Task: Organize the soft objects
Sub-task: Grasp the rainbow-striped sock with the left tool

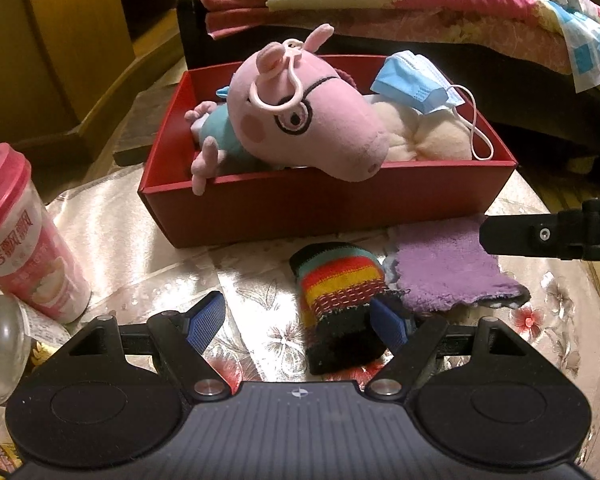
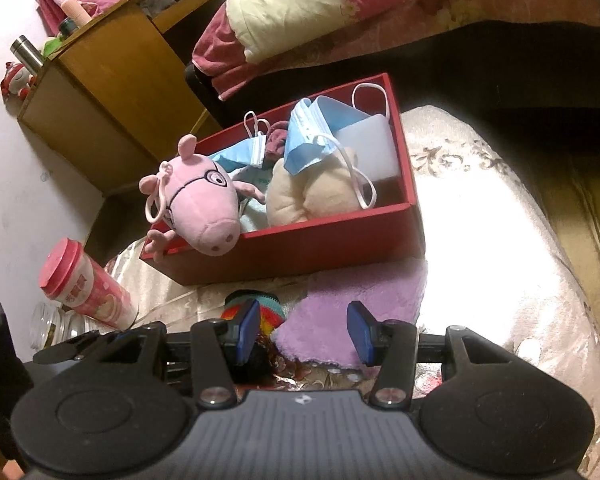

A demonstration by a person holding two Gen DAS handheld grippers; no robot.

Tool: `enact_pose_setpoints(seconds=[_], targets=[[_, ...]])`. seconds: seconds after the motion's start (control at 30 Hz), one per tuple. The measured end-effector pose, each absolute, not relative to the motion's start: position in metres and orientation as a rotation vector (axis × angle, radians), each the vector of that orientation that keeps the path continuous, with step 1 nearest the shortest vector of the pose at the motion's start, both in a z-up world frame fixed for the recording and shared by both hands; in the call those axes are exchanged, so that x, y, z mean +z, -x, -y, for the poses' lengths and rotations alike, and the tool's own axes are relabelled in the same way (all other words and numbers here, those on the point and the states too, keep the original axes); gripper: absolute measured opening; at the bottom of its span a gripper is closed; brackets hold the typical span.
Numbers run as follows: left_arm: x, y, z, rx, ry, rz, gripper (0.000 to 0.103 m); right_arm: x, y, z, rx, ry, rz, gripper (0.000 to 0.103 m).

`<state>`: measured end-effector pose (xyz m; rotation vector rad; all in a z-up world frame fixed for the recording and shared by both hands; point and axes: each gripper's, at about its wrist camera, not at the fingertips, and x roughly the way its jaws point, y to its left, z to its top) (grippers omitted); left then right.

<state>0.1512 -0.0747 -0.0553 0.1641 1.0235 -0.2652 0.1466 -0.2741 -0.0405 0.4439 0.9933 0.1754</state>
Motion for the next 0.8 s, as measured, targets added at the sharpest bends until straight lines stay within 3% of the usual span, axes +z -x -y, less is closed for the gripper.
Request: enact_pose_setpoints(seconds=[0.6, 0.7, 0.8], targets=[[-0.075, -0.17, 0.091, -0.271, -0.173, -1.049, 0.078, -0.048, -0.153, 0.279, 0.151, -0.446, -1.01, 0.025], [-0.084, -0.173, 0.095, -0.265, -0.163, -1.071, 0.068, -0.049, -0.154, 0.28, 0.15, -0.445, -1.012, 0.025], [-0.088, -0.176, 0.095, -0.296, -0.131, -1.094, 0.048, -0.05, -0.155, 0.281, 0.141, -0.44, -1.016, 0.024]])
